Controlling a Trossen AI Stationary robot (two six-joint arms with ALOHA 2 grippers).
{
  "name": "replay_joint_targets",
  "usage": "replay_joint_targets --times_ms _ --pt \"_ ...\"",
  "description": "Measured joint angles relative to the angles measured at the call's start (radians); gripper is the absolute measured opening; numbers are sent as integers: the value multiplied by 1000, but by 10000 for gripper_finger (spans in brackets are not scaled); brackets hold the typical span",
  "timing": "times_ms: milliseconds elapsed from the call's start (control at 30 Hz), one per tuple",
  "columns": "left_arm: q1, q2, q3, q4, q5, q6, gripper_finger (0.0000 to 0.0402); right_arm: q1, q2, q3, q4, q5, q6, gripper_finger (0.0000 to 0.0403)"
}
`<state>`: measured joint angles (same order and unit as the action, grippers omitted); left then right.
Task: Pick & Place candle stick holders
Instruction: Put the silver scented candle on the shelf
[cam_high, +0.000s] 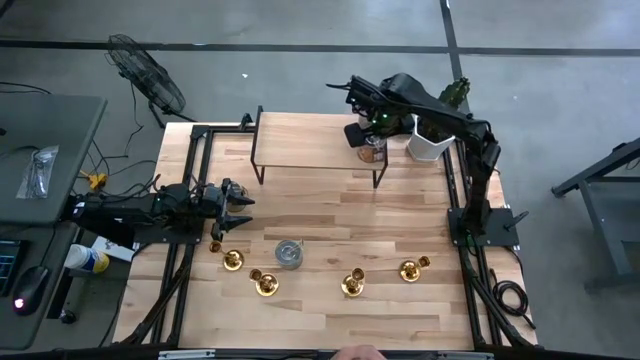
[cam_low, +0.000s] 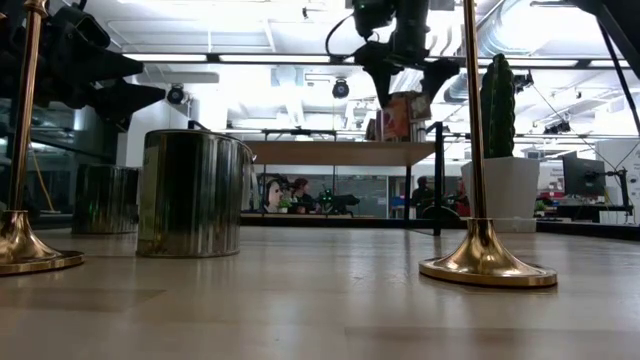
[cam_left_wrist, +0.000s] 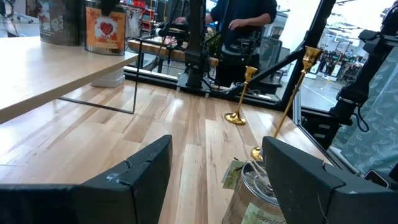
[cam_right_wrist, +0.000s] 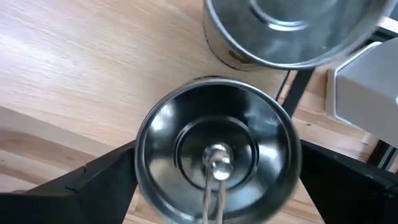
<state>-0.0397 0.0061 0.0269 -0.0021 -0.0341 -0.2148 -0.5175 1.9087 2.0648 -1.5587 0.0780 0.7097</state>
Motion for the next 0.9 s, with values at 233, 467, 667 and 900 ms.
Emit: replay_joint_targets --times_ms 233,467,667,900 --pt "0 0 0 0 0 0 243 0 -16 0 -2 9 -3 398" --pt "0 0 0 0 0 0 243 1 -27 0 0 30 0 398" --pt "0 0 0 0 0 0 243 8 -41 0 0 53 0 398" --pt "0 0 0 0 0 0 243 16 -41 0 4 51 -4 398"
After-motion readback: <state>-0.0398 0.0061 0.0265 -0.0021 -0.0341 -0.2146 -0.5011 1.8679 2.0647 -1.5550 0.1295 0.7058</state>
